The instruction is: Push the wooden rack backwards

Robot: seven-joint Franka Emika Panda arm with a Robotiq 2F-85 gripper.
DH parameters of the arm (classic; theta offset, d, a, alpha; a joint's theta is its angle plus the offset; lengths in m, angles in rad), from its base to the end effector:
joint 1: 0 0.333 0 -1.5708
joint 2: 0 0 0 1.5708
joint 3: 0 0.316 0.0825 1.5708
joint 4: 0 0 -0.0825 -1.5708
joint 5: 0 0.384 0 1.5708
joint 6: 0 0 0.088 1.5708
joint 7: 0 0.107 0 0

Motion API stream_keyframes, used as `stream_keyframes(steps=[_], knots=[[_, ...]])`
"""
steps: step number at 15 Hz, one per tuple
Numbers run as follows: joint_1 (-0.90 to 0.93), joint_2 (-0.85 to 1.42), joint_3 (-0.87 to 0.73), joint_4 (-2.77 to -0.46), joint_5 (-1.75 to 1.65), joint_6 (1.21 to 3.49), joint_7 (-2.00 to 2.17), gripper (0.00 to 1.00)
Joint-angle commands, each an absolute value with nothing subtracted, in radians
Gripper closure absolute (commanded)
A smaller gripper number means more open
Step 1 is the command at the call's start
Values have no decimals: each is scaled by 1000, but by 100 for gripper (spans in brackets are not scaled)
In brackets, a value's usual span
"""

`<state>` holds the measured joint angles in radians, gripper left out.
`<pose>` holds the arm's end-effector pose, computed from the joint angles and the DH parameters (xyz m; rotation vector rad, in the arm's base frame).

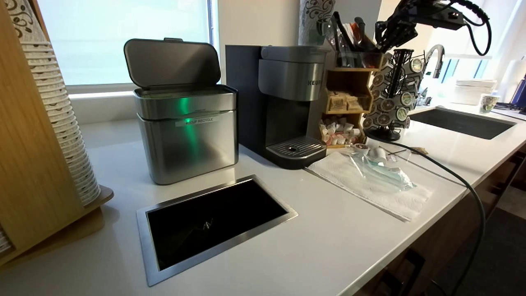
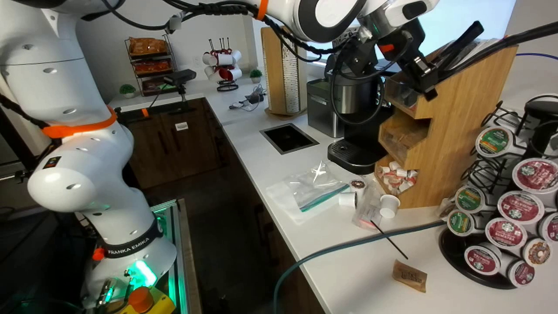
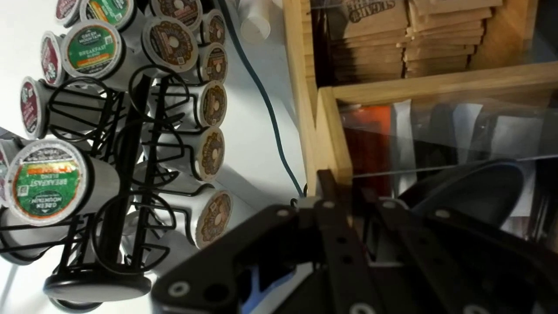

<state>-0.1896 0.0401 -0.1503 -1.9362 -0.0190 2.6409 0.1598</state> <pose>0.5811 -0.2036 0.5401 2.8131 -0.6944 0.9938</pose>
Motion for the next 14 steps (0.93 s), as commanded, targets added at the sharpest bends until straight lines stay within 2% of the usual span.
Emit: stream_keyframes(steps=[1, 14], knots=[[-195, 98, -177, -1887, -46, 2724, 141, 97], [-187, 228, -165, -1757, -16, 2836, 42, 97]])
